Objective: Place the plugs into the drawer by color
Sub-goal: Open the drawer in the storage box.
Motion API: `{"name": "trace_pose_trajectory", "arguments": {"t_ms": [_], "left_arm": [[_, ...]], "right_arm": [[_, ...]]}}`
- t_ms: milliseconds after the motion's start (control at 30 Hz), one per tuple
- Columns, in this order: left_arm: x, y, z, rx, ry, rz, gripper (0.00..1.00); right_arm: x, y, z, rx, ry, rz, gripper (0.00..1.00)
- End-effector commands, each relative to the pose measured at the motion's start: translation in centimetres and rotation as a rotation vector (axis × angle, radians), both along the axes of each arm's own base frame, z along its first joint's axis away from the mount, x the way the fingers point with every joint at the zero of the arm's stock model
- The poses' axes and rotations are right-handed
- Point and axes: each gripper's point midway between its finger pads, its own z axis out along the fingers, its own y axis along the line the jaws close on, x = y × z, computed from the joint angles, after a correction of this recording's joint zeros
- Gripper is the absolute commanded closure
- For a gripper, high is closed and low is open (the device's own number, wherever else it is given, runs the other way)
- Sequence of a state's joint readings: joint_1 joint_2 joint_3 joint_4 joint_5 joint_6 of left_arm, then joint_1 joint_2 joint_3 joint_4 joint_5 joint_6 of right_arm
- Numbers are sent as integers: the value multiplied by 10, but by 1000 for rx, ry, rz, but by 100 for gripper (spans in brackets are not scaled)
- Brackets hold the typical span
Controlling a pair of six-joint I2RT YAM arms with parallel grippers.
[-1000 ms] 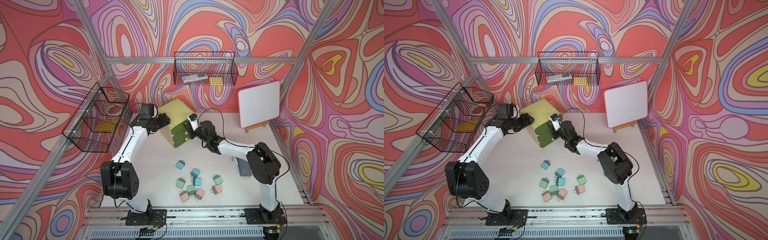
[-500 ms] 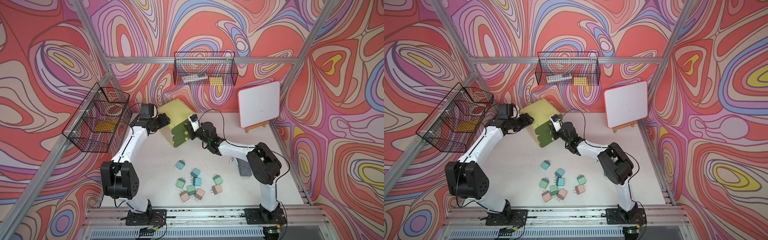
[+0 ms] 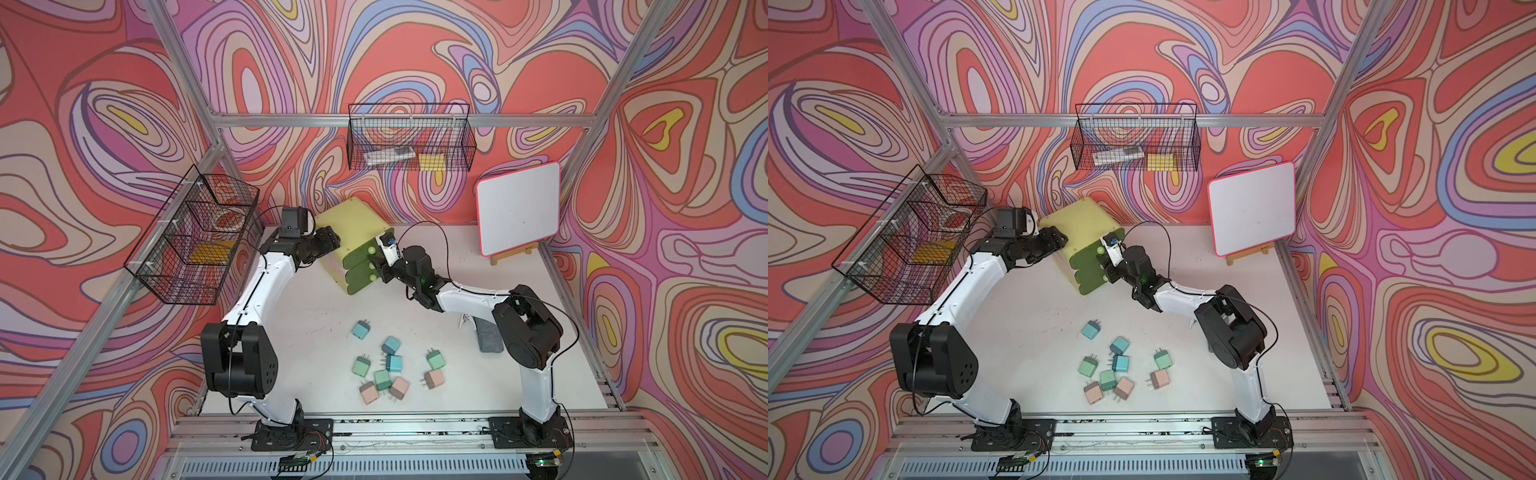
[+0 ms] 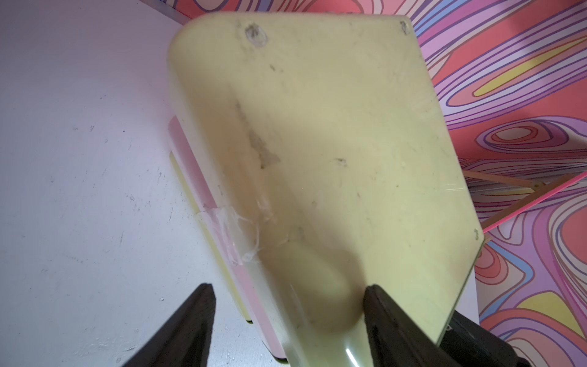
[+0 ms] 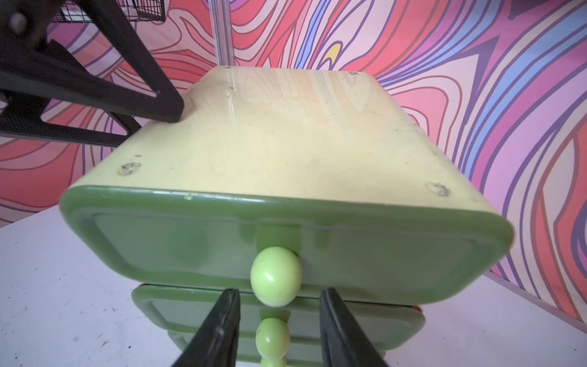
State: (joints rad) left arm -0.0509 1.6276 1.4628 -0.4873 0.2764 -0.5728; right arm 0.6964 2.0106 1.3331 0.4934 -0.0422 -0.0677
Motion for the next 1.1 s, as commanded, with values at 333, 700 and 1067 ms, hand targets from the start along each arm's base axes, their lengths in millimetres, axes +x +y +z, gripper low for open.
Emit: {"name": "trace_pose_trajectory", "arguments": {"t_ms": [333, 700, 1067], "left_arm": [[-6, 3, -10, 11, 33, -2, 27], [-7, 4, -10, 10, 34, -1, 27], [-6, 5, -13, 22, 37, 3, 27]], "right_arm": [[6, 6, 8, 19, -23, -2, 62], [9, 12, 5, 12, -9, 14, 70], [1, 6, 11, 16, -9, 13, 83]]}}
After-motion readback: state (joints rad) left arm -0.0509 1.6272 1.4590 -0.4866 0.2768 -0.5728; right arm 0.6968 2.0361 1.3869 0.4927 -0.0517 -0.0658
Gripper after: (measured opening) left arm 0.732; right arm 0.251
